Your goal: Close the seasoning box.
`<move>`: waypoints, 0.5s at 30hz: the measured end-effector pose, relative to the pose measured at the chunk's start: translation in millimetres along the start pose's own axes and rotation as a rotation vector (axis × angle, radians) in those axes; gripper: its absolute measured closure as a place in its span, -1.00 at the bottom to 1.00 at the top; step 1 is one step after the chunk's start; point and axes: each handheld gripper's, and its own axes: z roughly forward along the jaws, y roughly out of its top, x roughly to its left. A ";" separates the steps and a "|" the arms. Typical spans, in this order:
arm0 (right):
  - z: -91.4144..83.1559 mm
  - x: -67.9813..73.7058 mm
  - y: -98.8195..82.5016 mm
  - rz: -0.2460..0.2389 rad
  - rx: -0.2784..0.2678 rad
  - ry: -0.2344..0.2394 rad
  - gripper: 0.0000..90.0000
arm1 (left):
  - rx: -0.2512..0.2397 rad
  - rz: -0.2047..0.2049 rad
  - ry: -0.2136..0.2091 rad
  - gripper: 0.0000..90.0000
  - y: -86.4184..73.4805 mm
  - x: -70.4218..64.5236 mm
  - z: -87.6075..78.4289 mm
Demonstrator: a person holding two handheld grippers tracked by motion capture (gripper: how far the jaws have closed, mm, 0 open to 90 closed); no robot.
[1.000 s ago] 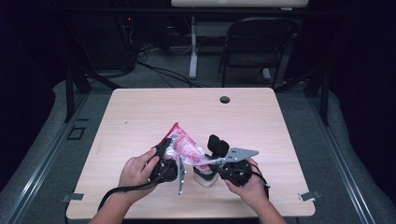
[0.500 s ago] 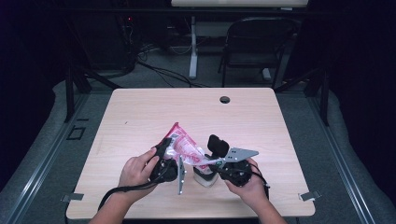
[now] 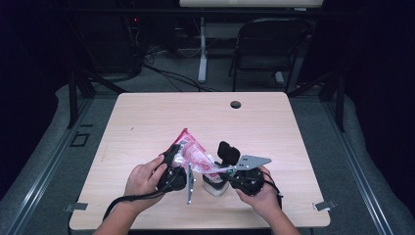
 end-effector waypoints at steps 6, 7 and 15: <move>-0.2 0.1 0.0 -0.001 0.000 0.000 1.00 | 0.002 0.004 0.000 0.48 0.3 0.4 -0.4; -0.2 0.0 0.0 -0.001 0.000 0.000 1.00 | 0.001 0.004 0.000 0.48 0.4 0.5 -0.4; -0.4 -0.1 -0.3 -0.001 0.001 -0.002 1.00 | 0.002 0.014 0.001 0.48 1.5 0.6 -0.8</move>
